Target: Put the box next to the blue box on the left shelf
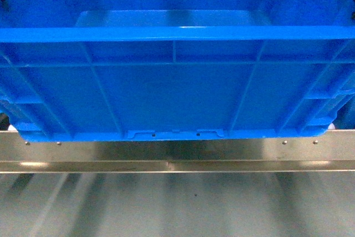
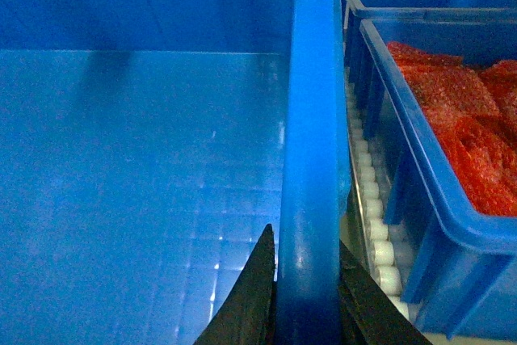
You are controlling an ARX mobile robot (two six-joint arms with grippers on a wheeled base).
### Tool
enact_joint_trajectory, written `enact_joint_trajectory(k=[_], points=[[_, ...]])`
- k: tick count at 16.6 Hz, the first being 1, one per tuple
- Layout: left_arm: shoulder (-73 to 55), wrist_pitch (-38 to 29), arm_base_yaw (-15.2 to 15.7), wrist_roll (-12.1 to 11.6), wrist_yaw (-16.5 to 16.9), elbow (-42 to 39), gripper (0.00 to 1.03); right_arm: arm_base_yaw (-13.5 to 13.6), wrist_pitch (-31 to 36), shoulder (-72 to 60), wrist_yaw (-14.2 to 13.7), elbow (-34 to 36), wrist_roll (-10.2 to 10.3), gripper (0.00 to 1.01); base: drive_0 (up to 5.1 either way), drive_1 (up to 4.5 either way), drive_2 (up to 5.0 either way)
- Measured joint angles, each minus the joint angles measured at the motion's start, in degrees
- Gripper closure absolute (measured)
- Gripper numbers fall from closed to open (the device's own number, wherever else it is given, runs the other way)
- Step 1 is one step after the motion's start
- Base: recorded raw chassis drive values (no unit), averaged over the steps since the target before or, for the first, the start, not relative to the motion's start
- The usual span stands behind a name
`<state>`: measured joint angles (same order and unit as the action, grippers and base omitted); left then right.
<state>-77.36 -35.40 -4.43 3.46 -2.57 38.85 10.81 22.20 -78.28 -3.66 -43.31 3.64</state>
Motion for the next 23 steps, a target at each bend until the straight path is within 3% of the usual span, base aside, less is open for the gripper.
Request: enact_joint_trajectory(k=[16, 23], points=[[0.0, 0.0, 0.1, 0.0, 0.1, 0.0, 0.94, 0.0, 0.1, 0.0, 0.0, 0.0, 0.0, 0.92, 0.0, 4.38, -4.3], [0.0, 0.0, 0.1, 0.0, 0.0, 0.0, 0.94, 0.0, 0.2, -0.1, 0.0, 0.0, 0.0, 0.92, 0.0, 0.00, 0.0]])
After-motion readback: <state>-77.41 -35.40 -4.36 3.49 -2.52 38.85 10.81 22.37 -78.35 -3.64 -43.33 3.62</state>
